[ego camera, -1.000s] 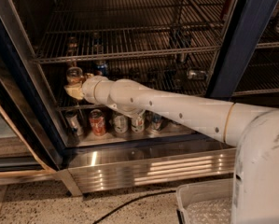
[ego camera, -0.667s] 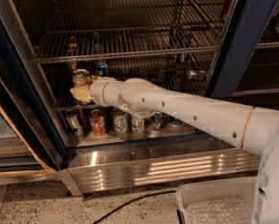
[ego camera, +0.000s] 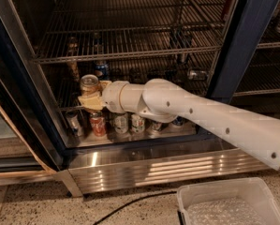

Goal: Pick orange can from top shelf of fridge

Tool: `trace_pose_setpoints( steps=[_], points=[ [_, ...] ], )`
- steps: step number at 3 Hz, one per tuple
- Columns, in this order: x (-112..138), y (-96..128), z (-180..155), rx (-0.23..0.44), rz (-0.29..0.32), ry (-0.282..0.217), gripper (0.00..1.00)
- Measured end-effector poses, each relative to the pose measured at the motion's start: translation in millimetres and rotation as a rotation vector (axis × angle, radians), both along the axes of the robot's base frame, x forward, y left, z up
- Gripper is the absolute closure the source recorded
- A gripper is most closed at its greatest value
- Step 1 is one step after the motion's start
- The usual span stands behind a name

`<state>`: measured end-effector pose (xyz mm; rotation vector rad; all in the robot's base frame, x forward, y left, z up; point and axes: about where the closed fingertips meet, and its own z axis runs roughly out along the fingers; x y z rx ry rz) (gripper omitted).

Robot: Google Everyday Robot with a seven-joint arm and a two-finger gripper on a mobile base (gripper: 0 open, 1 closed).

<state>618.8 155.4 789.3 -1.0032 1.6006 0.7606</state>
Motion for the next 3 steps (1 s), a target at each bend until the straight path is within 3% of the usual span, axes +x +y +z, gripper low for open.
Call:
trace_pose_setpoints(
  steps=[2, 3],
  points=[
    [-11, -1, 4, -0.003, 0.027, -0.004, 1.0],
    [-33, -15, 4, -0.019, 0.072, 0.007, 1.0]
  ],
)
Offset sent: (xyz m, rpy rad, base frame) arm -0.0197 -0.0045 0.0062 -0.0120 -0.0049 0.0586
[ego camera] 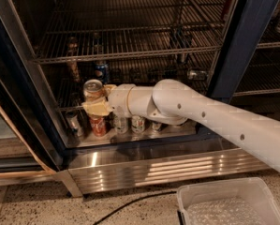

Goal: Pick orange can from top shelf of fridge

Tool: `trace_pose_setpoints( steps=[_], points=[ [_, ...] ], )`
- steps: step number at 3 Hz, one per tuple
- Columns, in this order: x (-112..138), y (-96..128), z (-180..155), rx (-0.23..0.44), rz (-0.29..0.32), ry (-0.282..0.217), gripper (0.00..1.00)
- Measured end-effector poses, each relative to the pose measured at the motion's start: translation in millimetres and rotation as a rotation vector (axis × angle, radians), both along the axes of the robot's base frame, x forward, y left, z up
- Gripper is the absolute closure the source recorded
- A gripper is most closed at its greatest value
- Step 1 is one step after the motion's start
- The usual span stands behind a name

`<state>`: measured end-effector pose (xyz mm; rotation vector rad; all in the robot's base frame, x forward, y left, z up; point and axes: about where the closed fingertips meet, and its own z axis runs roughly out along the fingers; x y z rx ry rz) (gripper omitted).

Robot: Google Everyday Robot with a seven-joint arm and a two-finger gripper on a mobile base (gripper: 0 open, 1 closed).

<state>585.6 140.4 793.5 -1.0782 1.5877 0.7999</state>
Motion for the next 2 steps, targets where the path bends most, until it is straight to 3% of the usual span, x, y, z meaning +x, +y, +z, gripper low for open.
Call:
trace_pose_setpoints(
  steps=[2],
  points=[
    [-36, -52, 0, -0.019, 0.072, -0.01, 1.0]
  ],
)
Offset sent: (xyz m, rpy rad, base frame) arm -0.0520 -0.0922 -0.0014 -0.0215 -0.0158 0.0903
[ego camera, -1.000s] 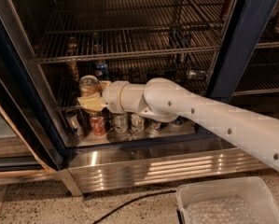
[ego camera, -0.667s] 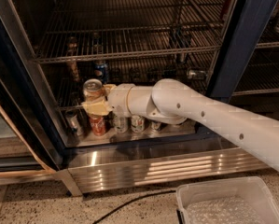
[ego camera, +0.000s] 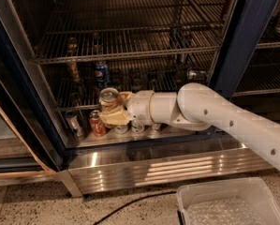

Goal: Pick orange can from top shelf of fridge

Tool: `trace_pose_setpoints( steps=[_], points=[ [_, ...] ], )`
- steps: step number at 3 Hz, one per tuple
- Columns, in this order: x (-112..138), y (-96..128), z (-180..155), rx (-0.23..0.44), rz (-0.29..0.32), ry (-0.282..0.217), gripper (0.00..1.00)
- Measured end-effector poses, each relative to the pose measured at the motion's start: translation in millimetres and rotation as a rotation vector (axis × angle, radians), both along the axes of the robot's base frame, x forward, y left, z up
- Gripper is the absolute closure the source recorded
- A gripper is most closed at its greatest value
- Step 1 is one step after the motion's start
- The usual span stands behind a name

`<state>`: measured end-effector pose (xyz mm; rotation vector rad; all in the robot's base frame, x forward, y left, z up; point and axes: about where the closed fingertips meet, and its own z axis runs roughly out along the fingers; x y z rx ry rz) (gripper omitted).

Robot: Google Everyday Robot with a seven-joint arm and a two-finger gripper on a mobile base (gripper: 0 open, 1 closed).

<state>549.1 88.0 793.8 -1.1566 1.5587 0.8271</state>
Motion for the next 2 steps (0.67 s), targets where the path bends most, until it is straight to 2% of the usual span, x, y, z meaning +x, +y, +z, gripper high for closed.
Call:
trace_pose_setpoints(
  steps=[1, 2],
  points=[
    [-52.0, -52.4, 4.6, 0.013, 0.035, -0.014, 1.0],
    [-52.0, -52.4, 4.6, 0.013, 0.035, -0.014, 1.0]
  ],
)
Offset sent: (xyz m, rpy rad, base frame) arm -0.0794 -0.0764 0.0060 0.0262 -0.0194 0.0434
